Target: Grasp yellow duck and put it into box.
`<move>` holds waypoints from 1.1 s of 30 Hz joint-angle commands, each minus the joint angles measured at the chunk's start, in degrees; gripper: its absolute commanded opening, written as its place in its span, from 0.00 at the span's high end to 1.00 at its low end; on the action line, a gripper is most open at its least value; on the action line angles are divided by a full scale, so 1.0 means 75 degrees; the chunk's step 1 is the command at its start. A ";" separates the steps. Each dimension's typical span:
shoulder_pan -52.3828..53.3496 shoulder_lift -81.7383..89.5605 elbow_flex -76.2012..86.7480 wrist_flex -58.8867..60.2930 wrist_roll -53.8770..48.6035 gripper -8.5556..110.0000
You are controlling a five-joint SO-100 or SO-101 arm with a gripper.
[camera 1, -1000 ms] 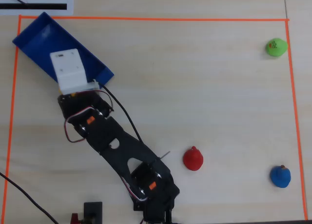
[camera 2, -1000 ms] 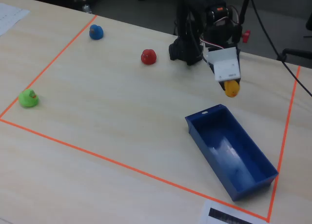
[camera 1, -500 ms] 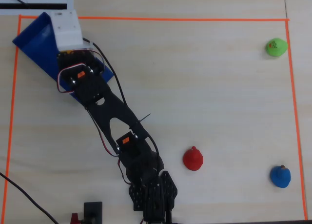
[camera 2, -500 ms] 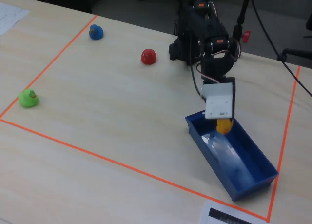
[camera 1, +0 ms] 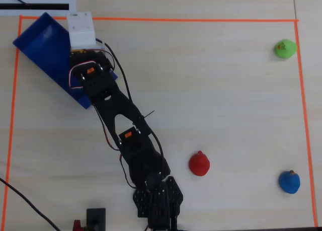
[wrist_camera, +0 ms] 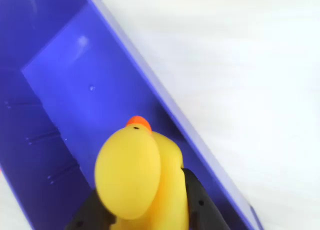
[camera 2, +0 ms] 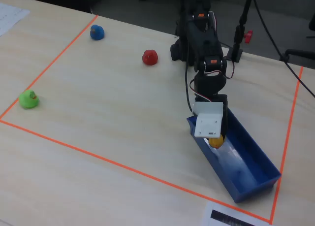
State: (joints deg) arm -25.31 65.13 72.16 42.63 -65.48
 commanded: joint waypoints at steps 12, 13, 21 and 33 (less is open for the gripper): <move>0.0387 0.0691 0.0234 -0.0316 -0.0281 0.73; 0.0398 0.0797 0.0328 -0.0293 -0.0316 0.73; 0.0480 0.2320 0.1125 0.0059 -0.0445 0.72; 0.1312 0.7383 0.4945 -0.0070 -0.0258 0.93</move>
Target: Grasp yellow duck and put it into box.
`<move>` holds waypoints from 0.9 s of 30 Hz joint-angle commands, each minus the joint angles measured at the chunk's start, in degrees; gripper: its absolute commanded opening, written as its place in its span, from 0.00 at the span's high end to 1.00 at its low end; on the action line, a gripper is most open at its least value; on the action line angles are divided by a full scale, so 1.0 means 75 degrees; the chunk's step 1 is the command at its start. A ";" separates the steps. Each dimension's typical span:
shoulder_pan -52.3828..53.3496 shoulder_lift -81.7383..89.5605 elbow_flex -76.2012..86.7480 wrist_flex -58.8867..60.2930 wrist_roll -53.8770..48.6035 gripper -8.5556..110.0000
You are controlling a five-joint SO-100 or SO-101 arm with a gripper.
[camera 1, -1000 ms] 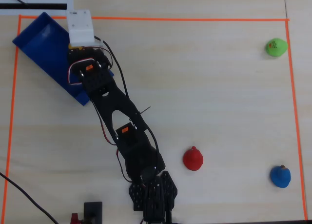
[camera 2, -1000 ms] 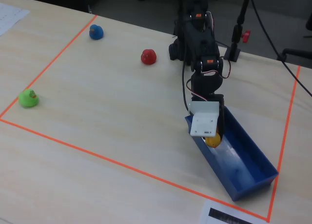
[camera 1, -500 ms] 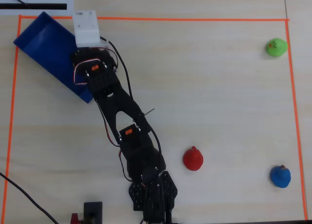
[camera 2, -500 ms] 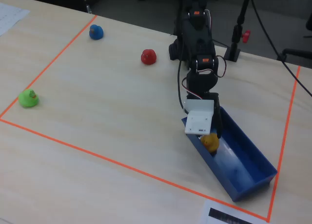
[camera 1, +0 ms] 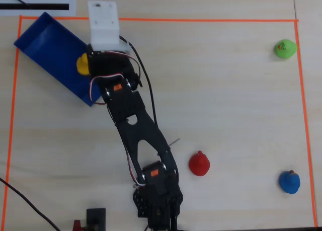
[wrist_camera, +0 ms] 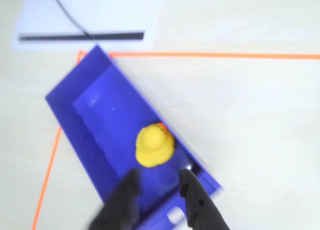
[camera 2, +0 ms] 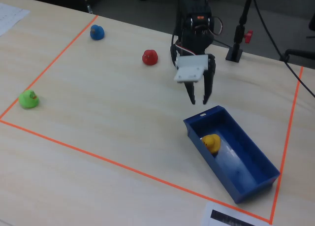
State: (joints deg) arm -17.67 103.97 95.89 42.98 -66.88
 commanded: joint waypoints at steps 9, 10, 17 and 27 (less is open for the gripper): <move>0.1230 0.6410 0.6563 0.0504 -0.0445 0.93; 0.1312 0.6797 0.6973 0.0633 -0.0492 0.93; 0.1781 0.9258 0.9059 0.1805 -0.0773 0.93; 0.1934 1.0746 1.0359 0.3059 -0.0914 0.93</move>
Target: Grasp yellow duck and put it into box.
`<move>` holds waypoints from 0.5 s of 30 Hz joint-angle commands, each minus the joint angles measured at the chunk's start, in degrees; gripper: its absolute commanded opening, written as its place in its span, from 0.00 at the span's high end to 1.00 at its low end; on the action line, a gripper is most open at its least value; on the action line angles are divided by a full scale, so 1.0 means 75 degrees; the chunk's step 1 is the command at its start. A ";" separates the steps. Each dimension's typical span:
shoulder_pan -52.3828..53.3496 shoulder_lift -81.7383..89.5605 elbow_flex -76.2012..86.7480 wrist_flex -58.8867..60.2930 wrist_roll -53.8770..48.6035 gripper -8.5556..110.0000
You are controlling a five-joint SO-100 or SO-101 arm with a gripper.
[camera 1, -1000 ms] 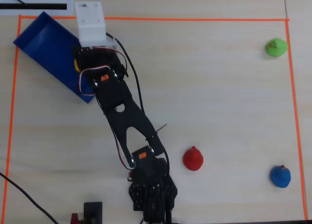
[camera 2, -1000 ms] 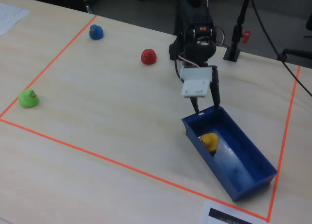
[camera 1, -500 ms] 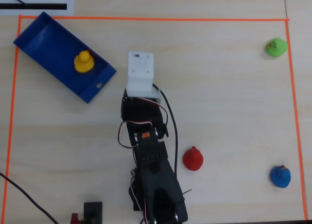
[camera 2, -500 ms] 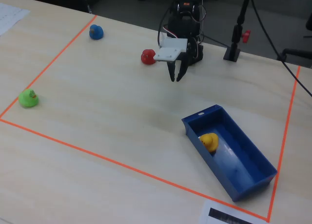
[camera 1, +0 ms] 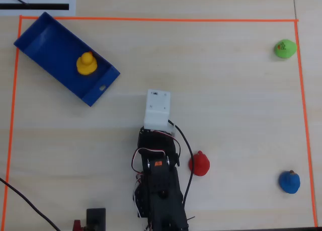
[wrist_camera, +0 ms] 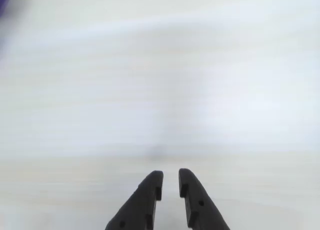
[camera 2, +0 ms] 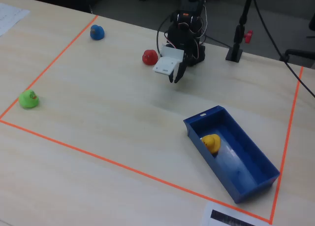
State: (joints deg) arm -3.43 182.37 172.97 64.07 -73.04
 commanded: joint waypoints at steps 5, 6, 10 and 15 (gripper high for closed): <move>0.0047 0.0645 0.0457 0.0598 -0.0141 0.93; 0.0047 0.0727 0.0516 0.0656 -0.0141 0.93; 0.0023 0.0926 0.0691 0.0832 -0.0152 0.93; -0.0129 0.0973 0.0703 0.1066 -0.0141 0.93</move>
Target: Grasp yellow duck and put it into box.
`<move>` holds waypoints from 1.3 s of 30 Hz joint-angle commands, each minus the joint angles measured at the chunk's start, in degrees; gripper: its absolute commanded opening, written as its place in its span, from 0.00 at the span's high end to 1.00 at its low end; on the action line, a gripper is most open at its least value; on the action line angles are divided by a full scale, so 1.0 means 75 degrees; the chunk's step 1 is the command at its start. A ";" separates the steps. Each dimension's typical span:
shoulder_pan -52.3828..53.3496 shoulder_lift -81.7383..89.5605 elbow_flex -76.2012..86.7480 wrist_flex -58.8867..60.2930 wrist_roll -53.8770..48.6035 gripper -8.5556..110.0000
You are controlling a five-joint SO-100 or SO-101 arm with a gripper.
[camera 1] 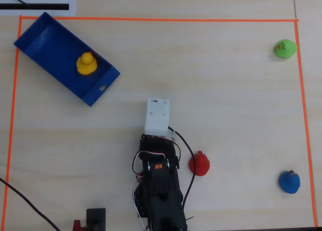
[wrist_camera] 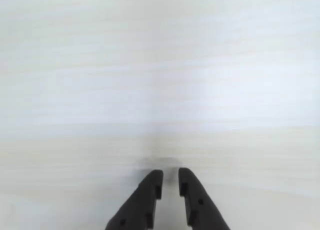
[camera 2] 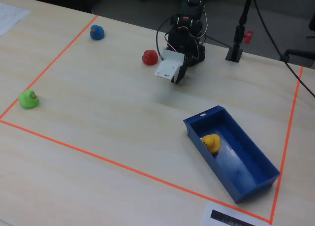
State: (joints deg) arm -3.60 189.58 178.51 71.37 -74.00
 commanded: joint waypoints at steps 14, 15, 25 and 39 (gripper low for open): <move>-0.0141 0.0012 -0.0035 0.0480 0.0047 0.93; -0.0141 0.0012 -0.0035 0.0480 0.0035 0.93; 0.0023 0.0012 -0.0035 0.0480 0.0094 0.92; 0.0023 0.0012 -0.0035 0.0480 0.0094 0.92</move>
State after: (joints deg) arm -3.43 189.76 178.42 73.83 -74.00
